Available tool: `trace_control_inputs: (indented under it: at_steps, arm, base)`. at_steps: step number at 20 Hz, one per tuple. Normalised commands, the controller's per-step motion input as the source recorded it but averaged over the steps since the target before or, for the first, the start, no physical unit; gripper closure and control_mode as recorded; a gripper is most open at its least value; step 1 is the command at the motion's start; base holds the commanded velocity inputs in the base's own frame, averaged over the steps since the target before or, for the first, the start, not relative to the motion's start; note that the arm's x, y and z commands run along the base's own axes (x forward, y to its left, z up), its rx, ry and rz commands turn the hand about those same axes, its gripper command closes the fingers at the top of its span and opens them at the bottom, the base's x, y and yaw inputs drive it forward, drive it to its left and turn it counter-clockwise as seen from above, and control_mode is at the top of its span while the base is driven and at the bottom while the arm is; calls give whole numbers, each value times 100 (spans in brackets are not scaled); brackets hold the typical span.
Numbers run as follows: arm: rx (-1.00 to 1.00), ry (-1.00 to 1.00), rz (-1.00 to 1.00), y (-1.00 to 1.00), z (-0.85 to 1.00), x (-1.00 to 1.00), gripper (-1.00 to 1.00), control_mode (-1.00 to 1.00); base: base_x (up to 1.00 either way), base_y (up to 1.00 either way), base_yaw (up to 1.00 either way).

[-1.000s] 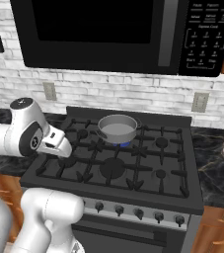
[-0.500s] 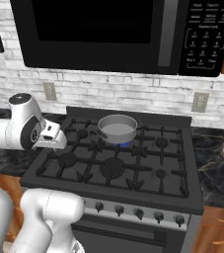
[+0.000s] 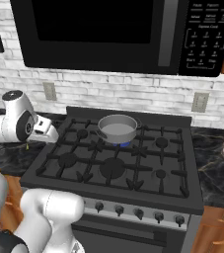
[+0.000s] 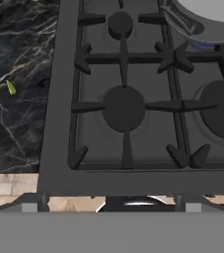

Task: Turn on the burner for the pot on the stove. Wait thirty seconds for the pot to heat up. Then add the lemon wedge to the pot.

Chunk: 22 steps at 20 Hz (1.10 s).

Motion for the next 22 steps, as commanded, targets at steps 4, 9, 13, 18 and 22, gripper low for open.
trace_control_inputs:
  at_steps: [4,9,13,18,22]
  arm:
    - [-7,1,-25,68,0,86,-100,-100]
    - [0,1,-11,28,0,40,-100,-100]
    - [1,5,1,4,0,26,-100,-100]
    - [3,1,13,0,-27,36,-100,-100]
    - [6,0,20,0,-36,6,-100,-100]
  base:
    - [0,0,0]
    - [0,0,0]
    - [0,0,0]
    - [0,0,0]
    - [0,0,0]
